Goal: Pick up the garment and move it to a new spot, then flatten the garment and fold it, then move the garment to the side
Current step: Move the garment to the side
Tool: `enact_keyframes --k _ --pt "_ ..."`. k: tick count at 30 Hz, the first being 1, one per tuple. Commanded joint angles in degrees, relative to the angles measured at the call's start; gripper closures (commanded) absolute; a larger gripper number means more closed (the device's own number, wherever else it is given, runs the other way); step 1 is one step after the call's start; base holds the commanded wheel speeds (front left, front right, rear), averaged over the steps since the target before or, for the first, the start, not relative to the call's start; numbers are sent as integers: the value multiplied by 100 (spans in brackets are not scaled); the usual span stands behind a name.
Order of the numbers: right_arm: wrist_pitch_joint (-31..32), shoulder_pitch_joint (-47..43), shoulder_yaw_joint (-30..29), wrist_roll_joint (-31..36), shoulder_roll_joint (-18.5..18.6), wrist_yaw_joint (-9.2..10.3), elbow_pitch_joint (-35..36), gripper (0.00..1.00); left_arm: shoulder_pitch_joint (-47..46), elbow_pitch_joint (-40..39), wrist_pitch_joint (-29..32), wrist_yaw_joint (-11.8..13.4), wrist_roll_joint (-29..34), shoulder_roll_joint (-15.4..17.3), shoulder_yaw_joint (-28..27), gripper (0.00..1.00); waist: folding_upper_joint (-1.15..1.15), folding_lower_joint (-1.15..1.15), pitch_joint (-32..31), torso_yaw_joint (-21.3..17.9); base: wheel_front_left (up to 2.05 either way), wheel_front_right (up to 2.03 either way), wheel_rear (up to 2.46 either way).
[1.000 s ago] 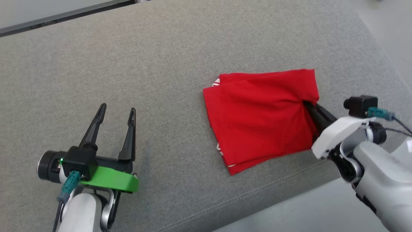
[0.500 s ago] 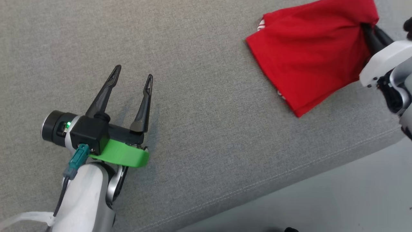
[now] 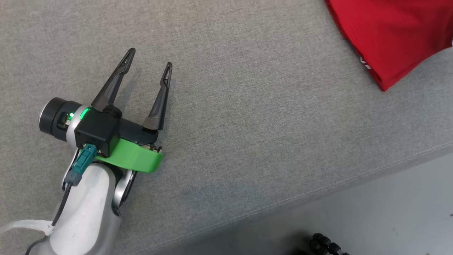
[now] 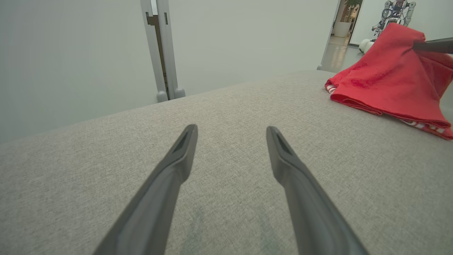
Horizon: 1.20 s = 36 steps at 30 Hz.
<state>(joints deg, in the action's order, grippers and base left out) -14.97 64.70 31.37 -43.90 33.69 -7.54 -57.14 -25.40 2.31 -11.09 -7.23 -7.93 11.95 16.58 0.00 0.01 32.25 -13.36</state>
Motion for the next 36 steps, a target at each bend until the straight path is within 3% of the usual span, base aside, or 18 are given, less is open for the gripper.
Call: enact_keyframes --k 1,10,16,22,26,36 --pt "-20 -60 -251 198 -58 10 -96 0 -108 -17 10 -10 22 50 5 0 0 -1 133 84 0 0 0" --pt "-21 -406 -1725 1285 -315 10 10 0 -122 84 -81 44 -76 55 14 0 0 -1 57 121 0 0 0" --pt "-20 -1044 -2674 1915 -629 10 1059 0 62 231 -191 141 -126 48 -74 0 0 -1 -257 149 0 0 0" --pt "-21 -2351 -3566 2560 -1415 10 2676 0 392 412 -318 299 -274 70 -277 0 0 -1 -850 273 0 0 0" --pt "-20 -3057 -3733 2764 -1795 10 3395 0 626 465 -370 429 -374 57 -412 0 0 -1 -1197 398 0 0 0" --pt "-21 -4425 -3278 3000 -2410 10 4387 0 1390 479 -409 655 -685 -64 -838 0 0 -1 -1963 669 0 0 0"
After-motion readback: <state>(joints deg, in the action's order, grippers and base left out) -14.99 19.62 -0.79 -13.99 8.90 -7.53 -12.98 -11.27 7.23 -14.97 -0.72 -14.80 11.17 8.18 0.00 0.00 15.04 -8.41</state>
